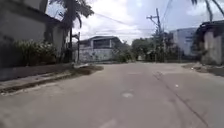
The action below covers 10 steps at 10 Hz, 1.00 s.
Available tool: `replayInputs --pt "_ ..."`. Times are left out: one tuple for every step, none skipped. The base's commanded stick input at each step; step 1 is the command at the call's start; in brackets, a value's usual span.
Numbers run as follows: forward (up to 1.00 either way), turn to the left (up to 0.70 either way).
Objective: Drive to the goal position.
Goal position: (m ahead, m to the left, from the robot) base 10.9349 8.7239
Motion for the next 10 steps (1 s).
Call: replayInputs --pt "1.0 -0.03" --pt "1.0 -0.17" --pt "1.0 -0.39" --pt "1.0 -0.4" --pt "1.0 -0.3" --pt "1.0 0.0" --pt "1.0 0.0" --pt "1.0 0.0" --pt "1.0 0.0" --pt "1.0 0.0"
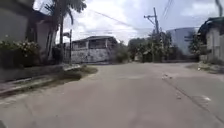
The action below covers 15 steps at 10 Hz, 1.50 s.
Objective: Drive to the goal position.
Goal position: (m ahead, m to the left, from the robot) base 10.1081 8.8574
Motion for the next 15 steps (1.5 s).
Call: replayInputs --pt "1.0 0.0" --pt "1.0 0.0" --pt "1.0 -0.03" --pt "1.0 -0.27" --pt "1.0 -0.39" --pt "1.0 -0.32" --pt "1.0 -0.12" --pt "1.0 0.0" --pt "1.0 0.0" --pt "1.0 0.0" --pt "1.0 0.0" --pt "1.0 0.0" --pt "1.0 0.0" --pt "1.0 0.0" --pt "1.0 0.0"
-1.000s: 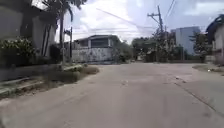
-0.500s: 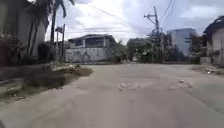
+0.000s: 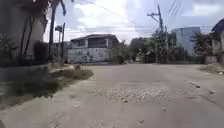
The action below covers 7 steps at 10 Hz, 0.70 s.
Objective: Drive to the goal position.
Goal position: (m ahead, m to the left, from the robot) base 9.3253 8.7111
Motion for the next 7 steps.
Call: replayInputs --pt "1.0 0.0" --pt "1.0 0.0" --pt "1.0 0.0" --pt "1.0 0.0" --pt "1.0 0.0" --pt "1.0 0.0" --pt "1.0 0.0"
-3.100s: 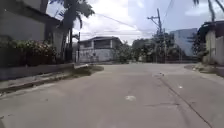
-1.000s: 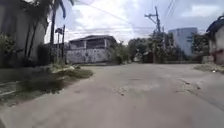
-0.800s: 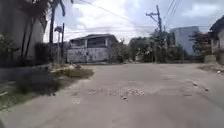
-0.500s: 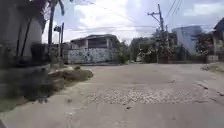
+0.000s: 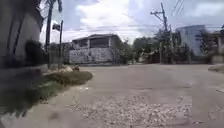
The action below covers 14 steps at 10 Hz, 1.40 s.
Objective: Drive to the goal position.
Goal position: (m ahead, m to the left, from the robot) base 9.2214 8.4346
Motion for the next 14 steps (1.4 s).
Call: replayInputs --pt "1.0 0.0" --pt "1.0 0.0" --pt "1.0 0.0" --pt "1.0 0.0" --pt "1.0 0.0" --pt "1.0 0.0" --pt "1.0 0.0" --pt "1.0 0.0" --pt "1.0 0.0" --pt "1.0 0.0" --pt "1.0 0.0" --pt "1.0 0.0" --pt "1.0 0.0" --pt "1.0 0.0"
